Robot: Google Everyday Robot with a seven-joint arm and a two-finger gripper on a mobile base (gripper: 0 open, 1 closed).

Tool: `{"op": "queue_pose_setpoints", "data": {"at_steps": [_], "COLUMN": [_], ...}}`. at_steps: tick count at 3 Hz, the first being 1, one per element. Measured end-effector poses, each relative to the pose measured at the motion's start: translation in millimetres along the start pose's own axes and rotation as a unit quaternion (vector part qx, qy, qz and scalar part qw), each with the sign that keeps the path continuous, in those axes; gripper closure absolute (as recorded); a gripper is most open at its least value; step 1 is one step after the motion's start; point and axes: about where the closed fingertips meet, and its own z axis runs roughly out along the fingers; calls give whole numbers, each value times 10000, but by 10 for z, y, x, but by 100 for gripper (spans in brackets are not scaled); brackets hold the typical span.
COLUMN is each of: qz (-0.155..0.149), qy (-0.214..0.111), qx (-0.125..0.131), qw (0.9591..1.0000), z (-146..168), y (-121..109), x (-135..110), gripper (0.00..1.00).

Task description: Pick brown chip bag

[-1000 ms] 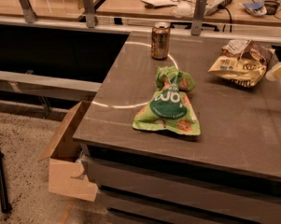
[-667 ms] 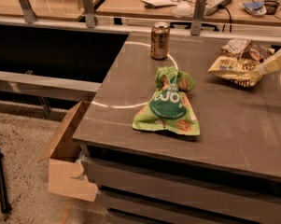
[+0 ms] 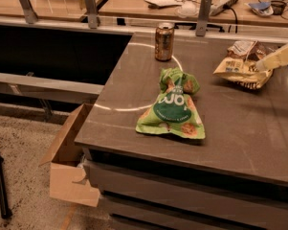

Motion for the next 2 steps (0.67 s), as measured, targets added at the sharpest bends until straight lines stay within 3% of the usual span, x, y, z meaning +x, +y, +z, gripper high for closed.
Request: {"op": "queue_pose_setpoints", "data": {"at_steps": [1, 2], "qz": [331, 359], "qy": [89, -131], "qx": [83, 452], "qw": [9994, 9982], "z": [152, 414], "y": [66, 113], "x": [136, 221], "gripper": [0, 0]}}
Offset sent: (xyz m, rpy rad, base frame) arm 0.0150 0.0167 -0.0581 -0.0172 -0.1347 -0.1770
